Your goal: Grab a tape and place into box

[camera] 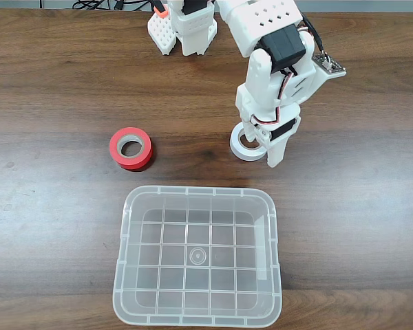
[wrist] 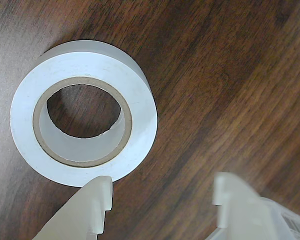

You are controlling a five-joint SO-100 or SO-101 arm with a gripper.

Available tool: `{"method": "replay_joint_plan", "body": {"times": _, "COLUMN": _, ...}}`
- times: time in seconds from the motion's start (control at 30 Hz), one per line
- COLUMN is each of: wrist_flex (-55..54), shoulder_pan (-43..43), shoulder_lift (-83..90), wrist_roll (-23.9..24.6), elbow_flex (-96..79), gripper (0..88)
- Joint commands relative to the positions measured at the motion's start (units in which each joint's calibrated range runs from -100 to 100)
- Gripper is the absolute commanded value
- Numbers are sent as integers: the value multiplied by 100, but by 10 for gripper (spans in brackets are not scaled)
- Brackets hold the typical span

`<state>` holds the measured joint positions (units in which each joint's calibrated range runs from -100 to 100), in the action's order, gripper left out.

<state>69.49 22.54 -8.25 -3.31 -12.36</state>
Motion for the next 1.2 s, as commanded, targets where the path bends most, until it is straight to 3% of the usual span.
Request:
{"method": "replay_joint_plan", "body": {"times": 0.0, "wrist_flex": -83, "shoulder_pan": 21, "shoulder_lift": 109, "wrist_roll": 31, "elbow_flex": 356, "gripper": 276}}
{"method": "replay_joint_plan", "body": {"times": 0.57, "wrist_flex": -314, "shoulder_pan": 14, "shoulder_lift": -776, "wrist_roll": 20, "elbow_flex": 277, "gripper": 270}}
{"method": "replay_joint_plan", "body": {"times": 0.9, "wrist_flex": -322, "shoulder_pan": 21, "shoulder_lift": -865, "wrist_roll": 36, "elbow_flex": 286, "gripper": 16}}
{"method": "replay_joint_plan", "body": {"times": 1.17, "wrist_flex": -245, "shoulder_pan": 21, "shoulder_lift": -809, "wrist_roll": 47, "elbow_flex": 374, "gripper": 13}}
